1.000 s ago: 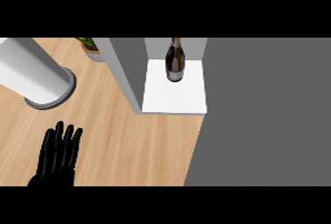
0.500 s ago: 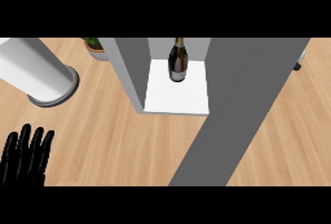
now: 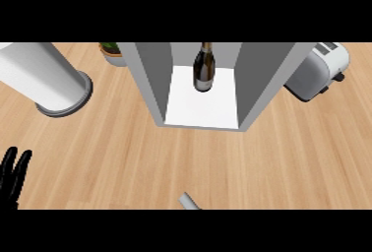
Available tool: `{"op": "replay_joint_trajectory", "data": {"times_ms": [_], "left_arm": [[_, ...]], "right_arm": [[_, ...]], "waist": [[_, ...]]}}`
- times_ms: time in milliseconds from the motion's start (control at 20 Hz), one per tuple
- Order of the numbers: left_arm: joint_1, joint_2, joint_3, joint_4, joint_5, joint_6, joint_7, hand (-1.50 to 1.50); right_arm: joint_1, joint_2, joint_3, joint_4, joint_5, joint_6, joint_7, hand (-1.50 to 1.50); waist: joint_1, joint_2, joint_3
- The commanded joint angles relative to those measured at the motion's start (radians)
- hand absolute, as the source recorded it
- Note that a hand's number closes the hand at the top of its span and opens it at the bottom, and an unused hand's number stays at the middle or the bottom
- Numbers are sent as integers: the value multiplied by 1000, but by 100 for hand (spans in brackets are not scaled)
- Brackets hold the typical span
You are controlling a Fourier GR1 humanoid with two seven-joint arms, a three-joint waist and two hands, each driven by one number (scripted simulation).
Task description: Pick up the wine, place it into the cabinet and close the cabinet
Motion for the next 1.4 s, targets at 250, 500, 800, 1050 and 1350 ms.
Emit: {"op": "replay_joint_trajectory", "data": {"times_ms": [250,500,800,1050,1350], "left_arm": [[31,72,131,23,97,-152,10,-150],[11,92,207,33,166,-182,46,-150],[-8,110,254,70,187,-226,57,-150],[-33,114,289,115,213,-248,65,-150],[15,110,342,106,236,-281,80,-150]], "right_arm": [[-496,70,-129,402,-174,-194,-14,150],[-743,71,-173,642,-297,-248,-86,150],[-900,72,-281,879,-581,-95,-124,150],[-907,72,-294,1003,-796,189,-64,150],[-979,72,-390,1303,-711,204,-282,150]], "waist": [[32,10,0],[26,12,2],[45,25,3],[20,29,3],[1,15,4]]}}
